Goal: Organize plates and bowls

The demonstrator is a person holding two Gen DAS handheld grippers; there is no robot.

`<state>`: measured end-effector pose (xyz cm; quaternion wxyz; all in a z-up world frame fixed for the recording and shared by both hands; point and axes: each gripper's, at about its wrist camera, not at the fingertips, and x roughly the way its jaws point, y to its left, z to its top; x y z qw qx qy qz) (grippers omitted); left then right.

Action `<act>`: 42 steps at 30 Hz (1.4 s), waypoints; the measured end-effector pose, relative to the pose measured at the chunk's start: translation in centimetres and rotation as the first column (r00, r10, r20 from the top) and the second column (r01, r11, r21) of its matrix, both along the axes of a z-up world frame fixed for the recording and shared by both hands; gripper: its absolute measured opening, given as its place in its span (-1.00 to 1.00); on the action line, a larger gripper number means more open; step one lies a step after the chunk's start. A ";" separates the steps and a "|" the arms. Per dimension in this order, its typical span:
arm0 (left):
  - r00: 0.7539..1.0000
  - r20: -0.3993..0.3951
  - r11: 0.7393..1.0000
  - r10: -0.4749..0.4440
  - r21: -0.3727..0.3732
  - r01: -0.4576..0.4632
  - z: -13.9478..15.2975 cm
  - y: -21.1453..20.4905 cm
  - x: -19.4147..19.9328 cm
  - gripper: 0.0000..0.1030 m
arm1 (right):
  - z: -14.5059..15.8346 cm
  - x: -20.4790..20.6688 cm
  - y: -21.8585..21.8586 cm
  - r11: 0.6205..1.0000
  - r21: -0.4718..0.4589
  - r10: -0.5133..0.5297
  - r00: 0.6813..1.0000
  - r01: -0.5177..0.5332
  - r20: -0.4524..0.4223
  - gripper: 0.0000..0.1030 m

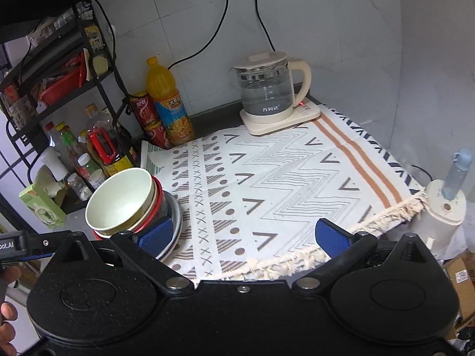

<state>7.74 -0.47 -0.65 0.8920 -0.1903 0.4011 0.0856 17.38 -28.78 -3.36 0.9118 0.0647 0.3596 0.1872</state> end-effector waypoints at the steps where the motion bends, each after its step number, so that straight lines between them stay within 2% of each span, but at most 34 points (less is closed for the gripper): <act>1: 1.000 -0.001 1.000 0.000 0.002 0.000 0.0 -0.1 -0.3 0.93 | 0.0 -0.4 0.0 1.000 -0.003 0.000 1.000 0.000 0.002 0.99; 6: 1.000 0.007 1.000 -0.009 0.028 0.008 0.3 -0.4 -1.8 0.97 | 0.2 -2.1 -0.2 1.000 -0.010 -0.001 1.000 0.001 0.016 0.99; 11: 0.997 0.041 0.996 -0.059 0.070 0.056 1.2 -1.2 -3.5 0.98 | 0.7 -3.5 -0.7 1.000 -0.021 -0.009 0.999 0.010 0.036 1.00; 19: 0.994 0.065 0.992 -0.085 0.099 0.078 1.8 -1.8 -5.9 0.98 | 1.4 -5.5 -1.1 0.997 -0.070 -0.010 0.997 0.015 0.074 1.00; 29: 0.996 0.061 0.993 -0.059 0.109 0.052 1.9 -2.1 -7.9 0.98 | 1.6 -7.5 -1.2 0.996 -0.083 0.030 0.996 -0.023 0.079 1.00; 42: 0.998 0.056 0.993 -0.033 0.113 0.027 2.0 -2.5 -8.6 0.98 | 1.5 -8.4 -1.5 0.995 -0.084 0.054 0.995 -0.047 0.083 1.00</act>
